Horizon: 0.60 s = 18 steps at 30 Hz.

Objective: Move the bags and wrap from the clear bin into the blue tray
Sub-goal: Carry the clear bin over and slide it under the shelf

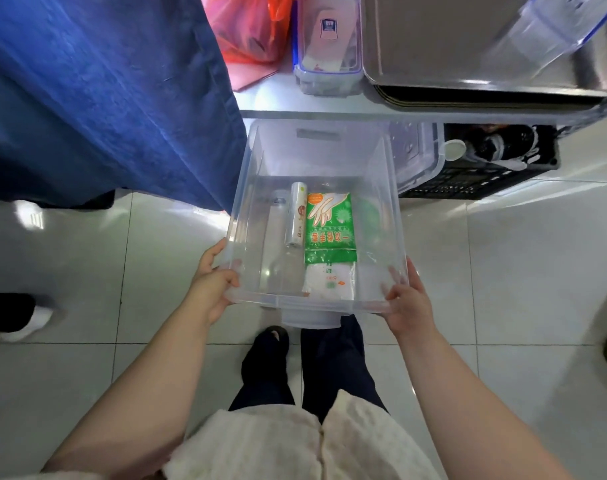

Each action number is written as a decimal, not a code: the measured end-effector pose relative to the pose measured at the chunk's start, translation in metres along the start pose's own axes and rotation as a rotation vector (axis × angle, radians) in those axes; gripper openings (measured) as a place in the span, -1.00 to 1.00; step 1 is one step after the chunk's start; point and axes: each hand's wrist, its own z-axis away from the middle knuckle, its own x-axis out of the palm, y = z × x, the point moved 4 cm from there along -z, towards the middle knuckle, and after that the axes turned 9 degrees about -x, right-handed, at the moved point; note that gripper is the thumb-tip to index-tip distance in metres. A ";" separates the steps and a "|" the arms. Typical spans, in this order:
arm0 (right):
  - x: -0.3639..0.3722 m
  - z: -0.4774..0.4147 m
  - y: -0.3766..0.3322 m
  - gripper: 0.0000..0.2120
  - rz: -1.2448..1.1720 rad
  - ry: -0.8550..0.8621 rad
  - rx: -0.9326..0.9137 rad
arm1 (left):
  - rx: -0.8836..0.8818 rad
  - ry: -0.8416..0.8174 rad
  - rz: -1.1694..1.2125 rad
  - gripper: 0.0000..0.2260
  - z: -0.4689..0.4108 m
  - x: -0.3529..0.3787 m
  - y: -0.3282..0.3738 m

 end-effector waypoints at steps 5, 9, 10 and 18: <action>0.017 -0.068 -0.023 -0.16 0.072 -0.049 0.035 | 0.039 0.022 0.059 -0.31 -0.031 0.044 0.022; 0.026 -0.125 -0.032 -0.16 0.184 -0.132 -0.010 | 0.060 0.011 0.116 -0.35 -0.066 0.074 0.029; 0.028 -0.140 -0.032 -0.14 0.197 -0.144 -0.016 | 0.062 0.015 0.153 -0.37 -0.076 0.081 0.029; 0.035 -0.244 0.003 -0.11 0.185 -0.116 -0.053 | 0.085 -0.035 0.407 -0.81 -0.184 0.124 0.030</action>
